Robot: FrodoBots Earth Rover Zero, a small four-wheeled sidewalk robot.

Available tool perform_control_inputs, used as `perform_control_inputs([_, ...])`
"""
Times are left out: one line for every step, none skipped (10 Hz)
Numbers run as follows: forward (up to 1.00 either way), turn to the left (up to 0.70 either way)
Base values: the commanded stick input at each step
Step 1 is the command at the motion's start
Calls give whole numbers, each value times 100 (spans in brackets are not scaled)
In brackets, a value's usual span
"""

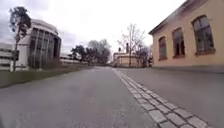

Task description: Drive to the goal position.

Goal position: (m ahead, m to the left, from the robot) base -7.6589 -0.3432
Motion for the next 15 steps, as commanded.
perform_control_inputs([100,0])
perform_control_inputs([100,0])
perform_control_inputs([100,0])
perform_control_inputs([100,0])
perform_control_inputs([100,0])
perform_control_inputs([100,0])
perform_control_inputs([100,0])
perform_control_inputs([100,0])
perform_control_inputs([100,0])
perform_control_inputs([100,0])
perform_control_inputs([100,0])
perform_control_inputs([100,0])
perform_control_inputs([100,0])
perform_control_inputs([100,14])
perform_control_inputs([100,40])
